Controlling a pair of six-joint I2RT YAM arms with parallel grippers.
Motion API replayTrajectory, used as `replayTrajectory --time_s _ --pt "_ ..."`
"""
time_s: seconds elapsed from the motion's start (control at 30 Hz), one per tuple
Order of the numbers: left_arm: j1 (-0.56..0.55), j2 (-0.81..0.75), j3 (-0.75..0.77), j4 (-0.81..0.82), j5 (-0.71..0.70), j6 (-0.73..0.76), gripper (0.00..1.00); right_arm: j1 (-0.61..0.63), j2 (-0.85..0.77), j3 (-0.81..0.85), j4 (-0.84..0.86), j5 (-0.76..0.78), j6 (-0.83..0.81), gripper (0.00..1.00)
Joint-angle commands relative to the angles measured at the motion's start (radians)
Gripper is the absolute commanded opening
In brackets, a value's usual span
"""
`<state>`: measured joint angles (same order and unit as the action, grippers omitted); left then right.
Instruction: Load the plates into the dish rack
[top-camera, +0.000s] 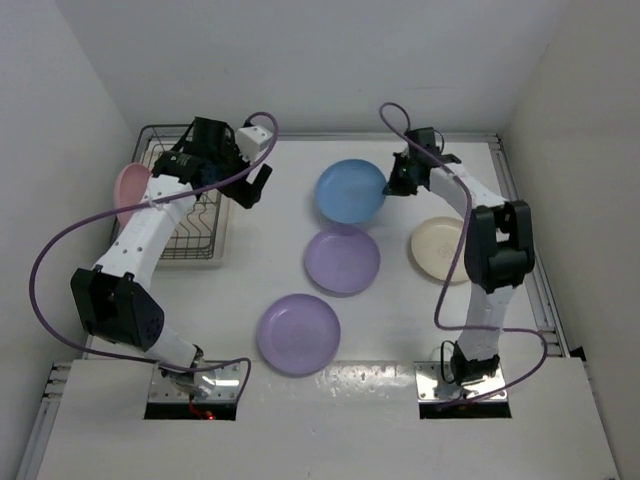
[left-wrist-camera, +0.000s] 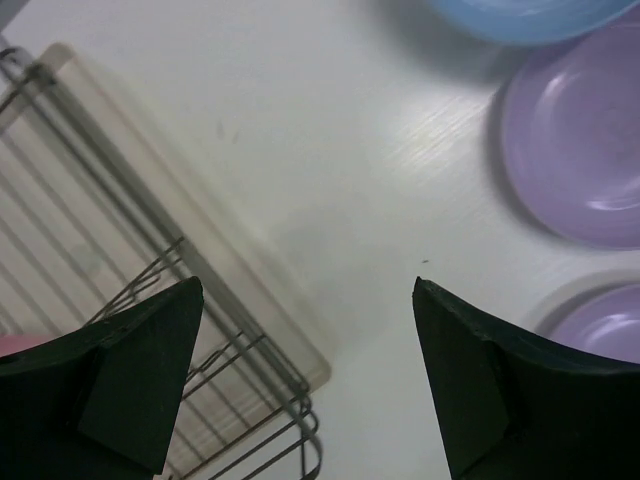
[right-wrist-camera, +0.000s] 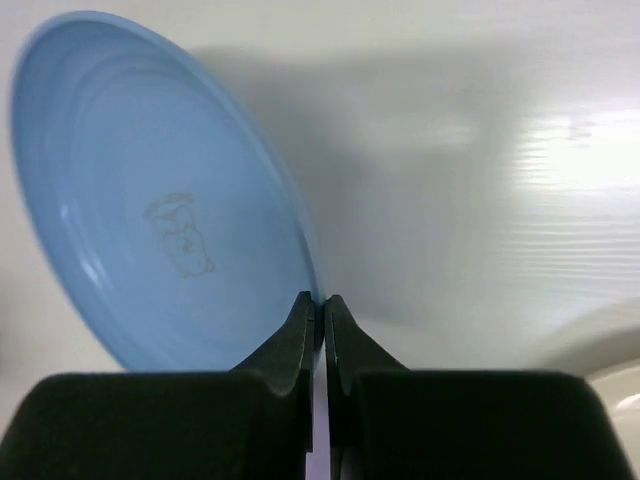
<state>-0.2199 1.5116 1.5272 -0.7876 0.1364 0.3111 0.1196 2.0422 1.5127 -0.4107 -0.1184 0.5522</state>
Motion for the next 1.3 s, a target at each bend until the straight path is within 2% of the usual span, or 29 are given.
replayTrajectory --time_s 0.0,0.1,0.23,0.3,0.47,0.63,0.77,0.87,1.0,1.03,1.1,1.2,1.23,1.27 --pt "-0.021 0.018 0.069 -0.006 0.205 -0.035 0.91 0.136 -0.203 -0.015 0.162 -0.052 -0.008 0.00" --pt "-0.032 0.018 0.079 -0.006 0.278 -0.044 0.91 0.259 -0.270 -0.066 0.159 -0.063 -0.014 0.00" --pt "-0.041 -0.001 0.044 -0.006 0.370 -0.033 0.91 0.354 -0.322 -0.168 0.179 -0.061 0.001 0.00" --pt "-0.050 -0.001 0.018 -0.006 0.370 -0.024 0.92 0.403 -0.347 -0.209 0.211 -0.063 0.014 0.00" --pt "-0.021 -0.001 -0.064 -0.006 0.312 -0.015 0.90 0.454 -0.439 -0.359 0.297 -0.063 0.069 0.00" --pt "0.022 0.030 -0.143 -0.015 0.299 -0.015 0.81 0.482 -0.504 -0.460 0.332 -0.053 0.086 0.00" --pt "0.022 0.048 -0.180 -0.035 0.386 0.003 0.76 0.499 -0.551 -0.519 0.363 -0.043 0.091 0.00" --pt "0.031 0.058 -0.180 -0.058 0.457 0.025 0.69 0.506 -0.568 -0.542 0.375 -0.040 0.100 0.00" --pt "0.031 0.081 -0.180 -0.107 0.479 0.060 0.48 0.511 -0.583 -0.557 0.391 -0.032 0.097 0.00" --pt "0.031 0.096 -0.180 -0.119 0.479 0.060 0.28 0.512 -0.586 -0.560 0.391 -0.029 0.095 0.00" --pt "0.042 0.108 -0.147 -0.154 0.479 0.060 0.03 0.514 -0.588 -0.566 0.395 -0.029 0.098 0.00" --pt "0.069 0.095 -0.090 -0.177 0.439 0.045 0.00 0.515 -0.579 -0.557 0.388 -0.036 0.097 0.00" --pt "0.086 0.085 -0.072 -0.177 0.418 0.036 0.00 0.515 -0.574 -0.549 0.368 -0.043 0.091 0.13" --pt "0.097 0.075 -0.050 -0.186 0.396 0.011 0.00 0.512 -0.568 -0.539 0.371 -0.047 0.084 0.34"
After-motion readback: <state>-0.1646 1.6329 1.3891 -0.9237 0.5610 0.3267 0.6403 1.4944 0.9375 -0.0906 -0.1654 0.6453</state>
